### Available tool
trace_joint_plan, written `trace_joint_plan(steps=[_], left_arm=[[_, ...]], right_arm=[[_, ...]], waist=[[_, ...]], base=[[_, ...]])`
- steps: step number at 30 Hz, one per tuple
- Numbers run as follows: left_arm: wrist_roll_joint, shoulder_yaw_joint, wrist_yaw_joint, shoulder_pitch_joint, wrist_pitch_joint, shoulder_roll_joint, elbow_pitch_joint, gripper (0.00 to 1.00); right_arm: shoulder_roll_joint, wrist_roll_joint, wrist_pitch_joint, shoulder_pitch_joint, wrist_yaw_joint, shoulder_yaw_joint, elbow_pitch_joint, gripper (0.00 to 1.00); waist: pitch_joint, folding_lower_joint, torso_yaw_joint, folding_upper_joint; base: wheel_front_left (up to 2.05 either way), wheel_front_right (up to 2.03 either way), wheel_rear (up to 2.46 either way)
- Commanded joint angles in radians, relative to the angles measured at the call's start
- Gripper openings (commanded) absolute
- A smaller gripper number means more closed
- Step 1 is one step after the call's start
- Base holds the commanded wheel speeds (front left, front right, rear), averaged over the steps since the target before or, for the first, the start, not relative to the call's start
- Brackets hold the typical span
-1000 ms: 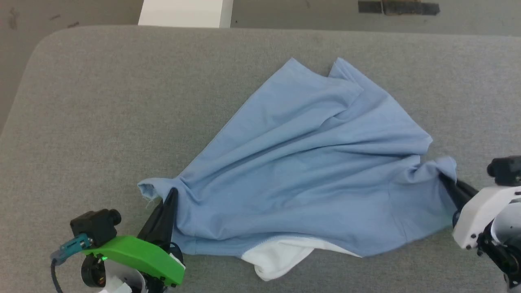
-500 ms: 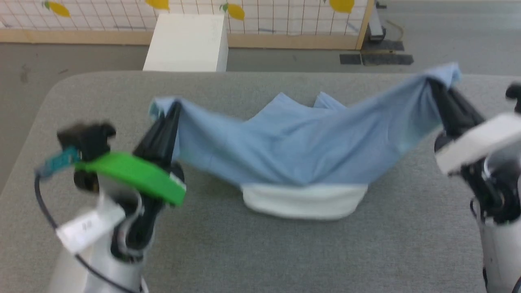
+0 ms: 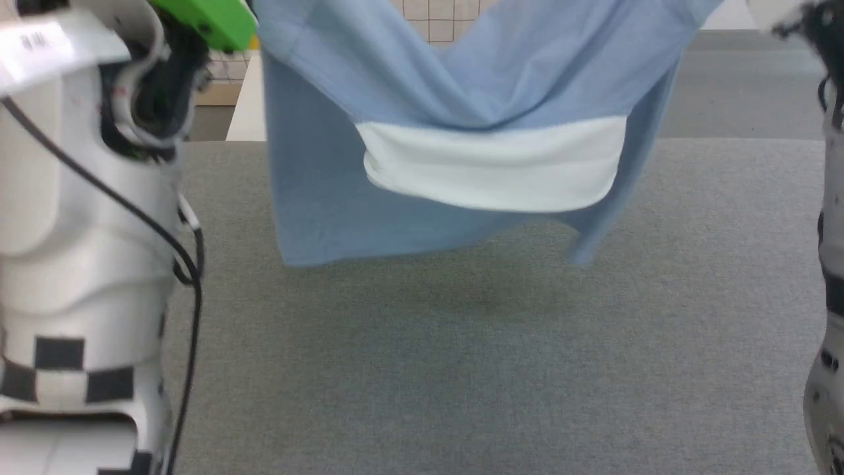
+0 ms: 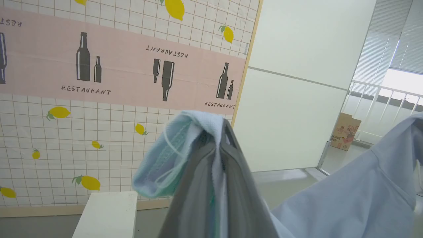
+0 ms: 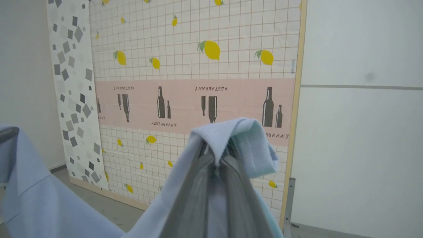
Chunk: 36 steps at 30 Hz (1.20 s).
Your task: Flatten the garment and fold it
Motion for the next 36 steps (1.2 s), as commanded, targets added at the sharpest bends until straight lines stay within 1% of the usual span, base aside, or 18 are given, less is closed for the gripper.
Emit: trace_joint_plan(steps=[1, 4, 7, 12, 14, 19, 24, 27, 31, 33, 36], left_arm=[[0.016, 0.000, 0.010, -0.051, 0.013, 0.016, 0.036, 0.00], [0.038, -0.008, 0.023, -0.120, 0.042, 0.036, 0.102, 0.00], [0.059, -0.018, 0.037, -0.185, 0.068, 0.049, 0.150, 0.00], [0.074, -0.015, 0.065, -0.275, 0.045, 0.034, 0.203, 0.00], [0.093, -0.023, 0.068, -0.312, 0.011, 0.027, 0.217, 0.00], [0.127, -0.009, 0.079, -0.438, -0.153, -0.005, 0.243, 0.00], [0.117, 0.016, 0.057, -0.559, -0.287, -0.035, 0.289, 0.00], [0.107, 0.019, 0.023, -0.592, -0.364, -0.052, 0.336, 0.00], [0.090, 0.018, -0.029, -0.566, -0.445, -0.063, 0.417, 0.00], [0.082, 0.011, -0.050, -0.539, -0.455, -0.058, 0.457, 0.00], [0.056, 0.013, -0.073, -0.500, -0.466, -0.044, 0.491, 0.00]], right_arm=[[0.013, -0.022, 0.005, -0.051, -0.001, -0.001, 0.037, 0.00], [0.028, -0.057, 0.033, -0.124, -0.001, 0.001, 0.119, 0.00], [0.027, -0.109, 0.056, -0.195, -0.001, 0.006, 0.190, 0.00], [0.043, -0.182, 0.037, -0.293, -0.001, -0.025, 0.282, 0.00], [0.054, -0.209, 0.013, -0.334, -0.001, -0.034, 0.310, 0.00], [0.068, -0.292, -0.075, -0.466, -0.001, -0.051, 0.364, 0.00], [0.067, -0.374, -0.129, -0.582, -0.001, -0.067, 0.400, 0.00], [0.052, -0.405, -0.160, -0.614, -0.001, -0.084, 0.428, 0.00], [0.021, -0.436, -0.217, -0.591, -0.001, -0.103, 0.480, 0.00], [0.015, -0.438, -0.229, -0.561, -0.001, -0.104, 0.513, 0.00], [-0.001, -0.417, -0.247, -0.513, -0.001, -0.069, 0.549, 0.00]], waist=[[0.006, 0.0000, -0.011, 0.0000], [0.019, 0.0000, -0.023, 0.0000], [0.063, 0.0000, -0.033, 0.0000], [0.162, 0.0000, -0.043, 0.0000], [0.206, 0.0000, -0.045, 0.0000], [0.339, 0.0000, -0.050, 0.0000], [0.471, 0.0000, -0.042, 0.0000], [0.524, 0.0000, -0.020, 0.0000], [0.547, 0.0000, 0.006, 0.0000], [0.557, 0.0000, 0.013, 0.0000], [0.566, 0.0000, 0.022, 0.0000]], base=[[0.00, 0.00, 0.00], [0.00, 0.00, 0.00], [0.00, 0.00, 0.00], [0.00, 0.00, 0.00], [0.00, 0.00, 0.00], [0.00, 0.00, 0.00], [0.00, 0.00, 0.00], [0.00, 0.00, 0.00], [0.00, 0.00, 0.00], [0.00, 0.00, 0.00], [0.00, 0.00, 0.00]])
